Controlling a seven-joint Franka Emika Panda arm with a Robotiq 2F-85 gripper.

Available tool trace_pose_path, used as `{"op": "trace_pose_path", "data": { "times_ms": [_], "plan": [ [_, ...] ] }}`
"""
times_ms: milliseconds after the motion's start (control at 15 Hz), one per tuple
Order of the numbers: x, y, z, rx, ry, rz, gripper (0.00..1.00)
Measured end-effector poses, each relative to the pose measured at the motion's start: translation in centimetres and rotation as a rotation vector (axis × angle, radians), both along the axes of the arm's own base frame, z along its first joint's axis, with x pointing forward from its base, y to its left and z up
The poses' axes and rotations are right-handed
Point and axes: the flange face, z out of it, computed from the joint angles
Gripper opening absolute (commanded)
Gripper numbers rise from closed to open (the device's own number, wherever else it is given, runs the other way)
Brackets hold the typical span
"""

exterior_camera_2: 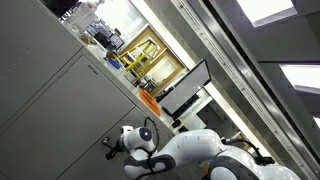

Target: Open the right cupboard door

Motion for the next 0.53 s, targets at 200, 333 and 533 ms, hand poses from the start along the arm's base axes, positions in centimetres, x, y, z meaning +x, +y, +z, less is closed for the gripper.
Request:
{"op": "trace_pose_path", "data": {
  "times_ms": [200, 333, 533],
  "plan": [
    [0.27, 0.12, -0.67, -0.006, -0.011, -0.006, 1.0],
    [0.49, 0.06, -0.94, -0.007, -0.021, -0.014, 1.0],
    [0.81, -0.05, -1.24, -0.009, -0.034, -0.021, 1.0]
  ]
}}
